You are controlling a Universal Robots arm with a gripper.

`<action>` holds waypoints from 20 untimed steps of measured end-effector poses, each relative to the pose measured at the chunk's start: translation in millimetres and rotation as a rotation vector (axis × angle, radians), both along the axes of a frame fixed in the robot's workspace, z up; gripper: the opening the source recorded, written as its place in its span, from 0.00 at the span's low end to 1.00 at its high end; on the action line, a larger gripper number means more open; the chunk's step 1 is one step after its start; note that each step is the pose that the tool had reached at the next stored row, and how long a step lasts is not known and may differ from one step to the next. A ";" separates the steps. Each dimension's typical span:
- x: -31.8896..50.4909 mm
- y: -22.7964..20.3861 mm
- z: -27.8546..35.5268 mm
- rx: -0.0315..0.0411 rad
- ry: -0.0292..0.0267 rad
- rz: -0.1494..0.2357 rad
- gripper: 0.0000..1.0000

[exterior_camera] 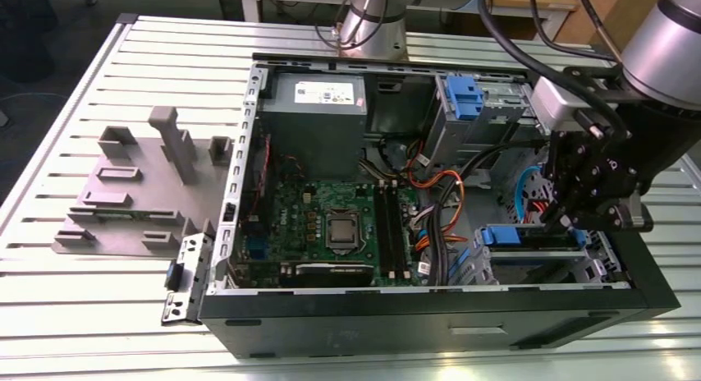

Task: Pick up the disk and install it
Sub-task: 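Insert the first disk wire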

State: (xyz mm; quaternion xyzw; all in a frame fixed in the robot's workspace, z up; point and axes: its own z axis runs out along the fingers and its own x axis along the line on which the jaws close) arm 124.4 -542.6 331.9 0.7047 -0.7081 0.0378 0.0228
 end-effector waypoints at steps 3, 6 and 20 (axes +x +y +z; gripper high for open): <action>0.0 -0.6 -0.6 0.0000 -0.0001 0.000 0.17; 0.0 -1.7 -1.2 -0.0002 0.0000 0.000 0.17; 0.0 -4.5 -3.5 -0.0002 0.0000 0.000 0.18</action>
